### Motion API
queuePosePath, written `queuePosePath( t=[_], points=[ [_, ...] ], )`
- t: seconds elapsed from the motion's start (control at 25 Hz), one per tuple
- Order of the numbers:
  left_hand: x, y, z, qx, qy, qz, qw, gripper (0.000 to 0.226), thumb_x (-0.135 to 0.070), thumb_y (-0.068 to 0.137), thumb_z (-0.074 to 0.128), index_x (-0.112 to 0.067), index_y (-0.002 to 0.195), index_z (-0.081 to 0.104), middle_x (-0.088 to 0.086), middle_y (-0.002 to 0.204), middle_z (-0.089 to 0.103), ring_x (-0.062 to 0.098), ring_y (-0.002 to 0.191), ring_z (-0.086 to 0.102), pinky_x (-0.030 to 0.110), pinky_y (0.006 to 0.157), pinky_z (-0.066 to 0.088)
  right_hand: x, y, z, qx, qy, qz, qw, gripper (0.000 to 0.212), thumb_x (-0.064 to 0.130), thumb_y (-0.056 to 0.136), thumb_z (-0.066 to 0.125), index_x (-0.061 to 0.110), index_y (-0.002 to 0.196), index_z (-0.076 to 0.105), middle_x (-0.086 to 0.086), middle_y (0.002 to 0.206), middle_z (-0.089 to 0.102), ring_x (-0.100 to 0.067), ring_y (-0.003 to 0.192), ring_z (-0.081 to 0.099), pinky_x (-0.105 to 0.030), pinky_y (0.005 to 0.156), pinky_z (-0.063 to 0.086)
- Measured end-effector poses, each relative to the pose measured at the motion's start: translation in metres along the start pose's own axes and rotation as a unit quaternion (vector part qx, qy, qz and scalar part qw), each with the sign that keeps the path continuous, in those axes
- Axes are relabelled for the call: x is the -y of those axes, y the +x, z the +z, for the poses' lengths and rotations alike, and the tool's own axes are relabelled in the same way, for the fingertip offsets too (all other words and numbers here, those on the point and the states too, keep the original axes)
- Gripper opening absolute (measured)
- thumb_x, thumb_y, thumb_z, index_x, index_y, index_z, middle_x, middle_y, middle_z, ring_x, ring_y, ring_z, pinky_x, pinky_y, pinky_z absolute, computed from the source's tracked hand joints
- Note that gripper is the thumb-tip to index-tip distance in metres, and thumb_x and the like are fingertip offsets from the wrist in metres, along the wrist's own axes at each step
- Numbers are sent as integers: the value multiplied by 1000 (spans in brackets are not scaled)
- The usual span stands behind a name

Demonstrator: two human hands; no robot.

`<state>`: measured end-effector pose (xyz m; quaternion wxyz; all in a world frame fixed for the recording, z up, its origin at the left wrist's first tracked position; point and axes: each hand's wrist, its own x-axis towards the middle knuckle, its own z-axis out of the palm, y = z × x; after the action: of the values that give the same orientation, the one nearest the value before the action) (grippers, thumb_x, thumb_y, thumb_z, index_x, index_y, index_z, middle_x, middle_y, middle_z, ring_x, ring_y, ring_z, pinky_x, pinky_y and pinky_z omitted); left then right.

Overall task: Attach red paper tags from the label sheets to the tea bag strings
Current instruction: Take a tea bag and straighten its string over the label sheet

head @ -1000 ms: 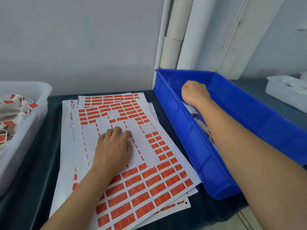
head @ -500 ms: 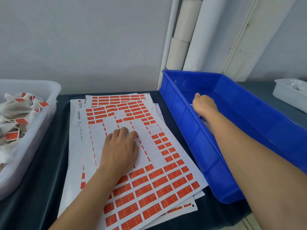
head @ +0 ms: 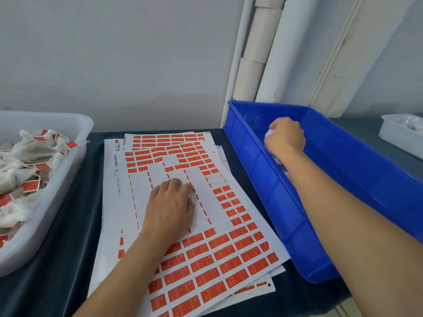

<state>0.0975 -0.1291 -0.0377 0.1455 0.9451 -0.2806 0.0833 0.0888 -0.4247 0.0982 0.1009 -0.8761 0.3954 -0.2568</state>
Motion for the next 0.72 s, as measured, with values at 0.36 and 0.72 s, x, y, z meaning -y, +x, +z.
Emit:
queuePosePath(
  t=[0.36,0.72],
  points=[
    [1,-4,-8,-37,-161,-52,985,39,-44,105,51,-40,144,50,-13,153,52,16,137,53,40,116,42,53,-21,-30,54,233,-117,964,32,11,91,50,23,119,60,5,102,60,-22,96,60,-38,72,53],
    [20,-9,-33,-57,-518,-103,847,63,-61,94,63,-46,150,39,-24,136,55,-2,110,63,7,75,54,97,-120,26,425,244,-255,834,19,16,97,65,32,105,71,11,96,75,-5,88,72,-24,71,61]
  ],
)
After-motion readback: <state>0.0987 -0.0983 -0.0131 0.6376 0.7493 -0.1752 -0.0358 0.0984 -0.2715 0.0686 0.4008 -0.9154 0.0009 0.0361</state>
